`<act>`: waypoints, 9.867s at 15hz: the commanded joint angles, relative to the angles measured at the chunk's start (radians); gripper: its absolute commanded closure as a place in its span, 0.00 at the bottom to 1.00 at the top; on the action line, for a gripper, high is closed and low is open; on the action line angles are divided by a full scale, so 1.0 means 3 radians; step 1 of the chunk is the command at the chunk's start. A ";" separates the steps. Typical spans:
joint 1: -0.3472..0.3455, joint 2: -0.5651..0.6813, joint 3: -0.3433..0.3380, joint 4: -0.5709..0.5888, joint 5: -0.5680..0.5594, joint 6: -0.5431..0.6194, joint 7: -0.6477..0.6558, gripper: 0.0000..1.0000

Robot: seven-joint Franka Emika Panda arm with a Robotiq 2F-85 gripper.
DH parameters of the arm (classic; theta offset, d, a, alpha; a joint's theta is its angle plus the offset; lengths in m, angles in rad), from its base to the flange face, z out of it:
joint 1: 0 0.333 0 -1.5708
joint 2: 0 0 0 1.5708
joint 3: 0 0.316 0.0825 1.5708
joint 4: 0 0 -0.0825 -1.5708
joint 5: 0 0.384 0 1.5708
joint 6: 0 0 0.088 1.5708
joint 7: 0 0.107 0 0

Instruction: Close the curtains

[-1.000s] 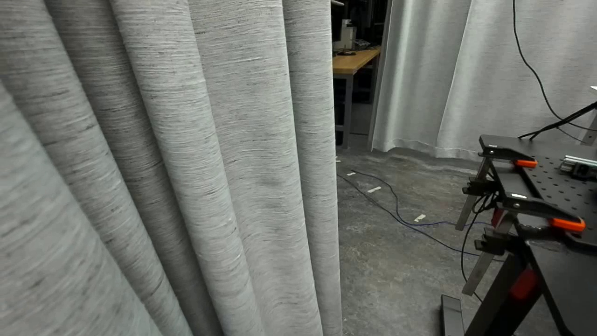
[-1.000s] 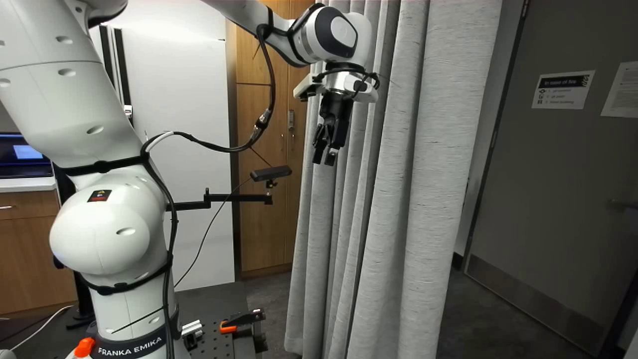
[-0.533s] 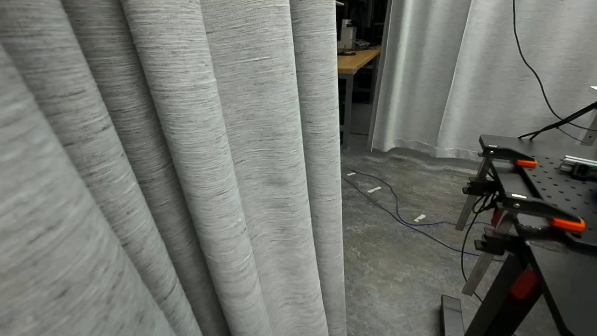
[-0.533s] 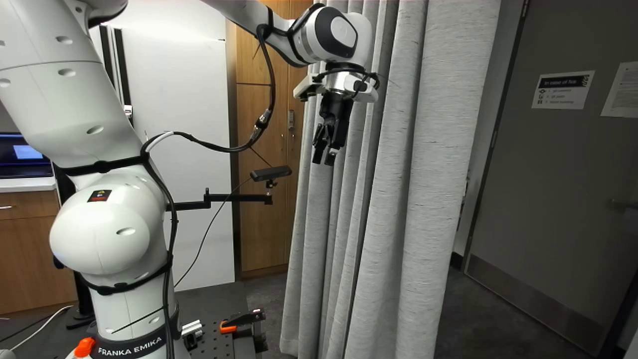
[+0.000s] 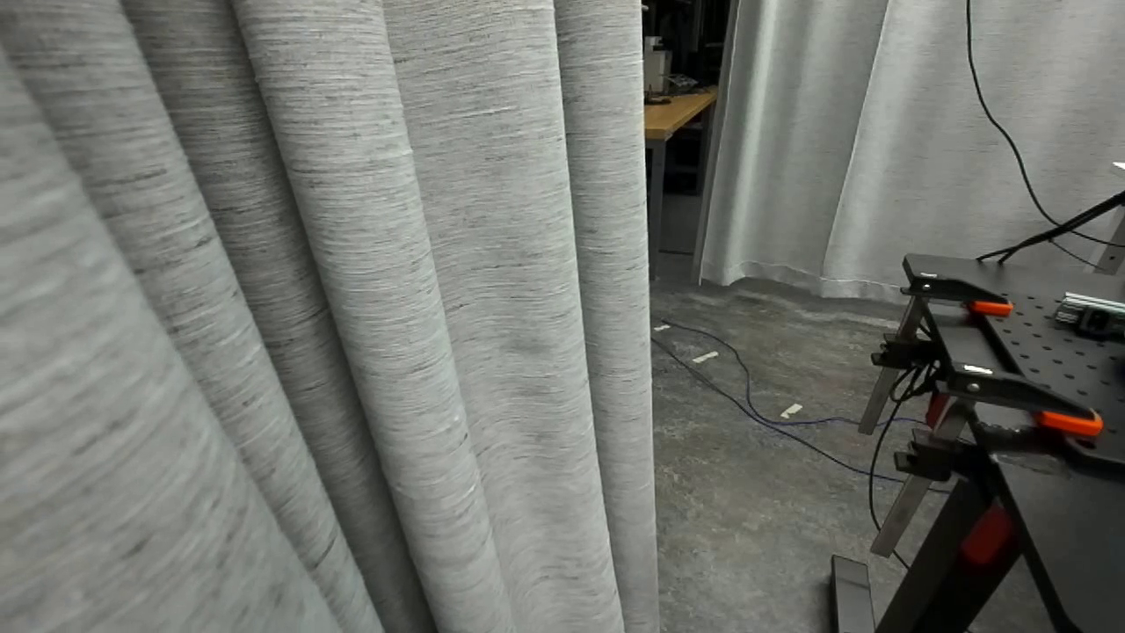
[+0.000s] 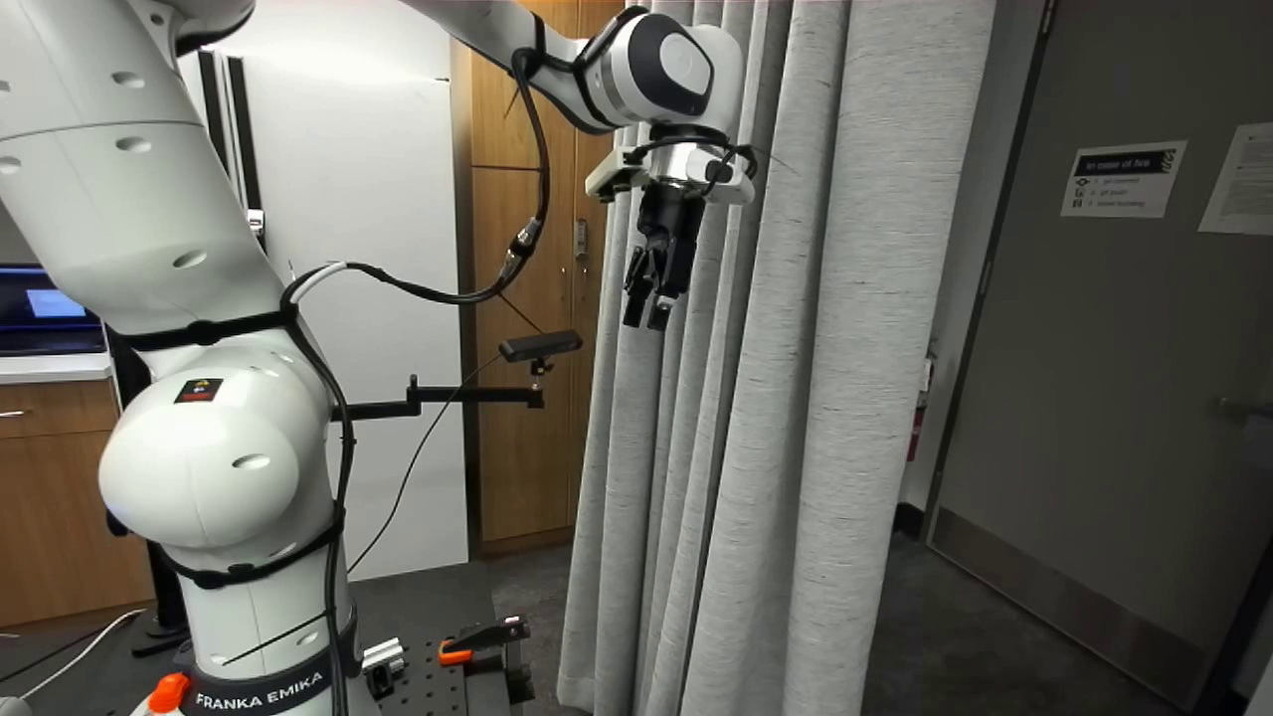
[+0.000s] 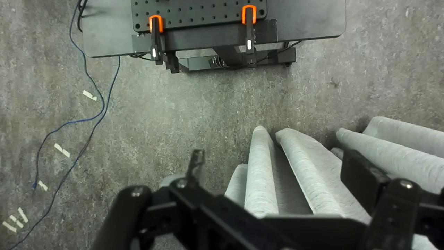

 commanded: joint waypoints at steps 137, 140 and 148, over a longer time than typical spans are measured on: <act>-0.0026 0.0934 -0.1249 -0.0406 0.4917 0.4901 -0.6908 1.00; -0.0153 0.1023 -0.1399 -0.0299 0.4732 0.4976 -0.6675 1.00; -0.0384 0.1596 -0.1801 0.0168 0.3881 0.5286 -0.5504 1.00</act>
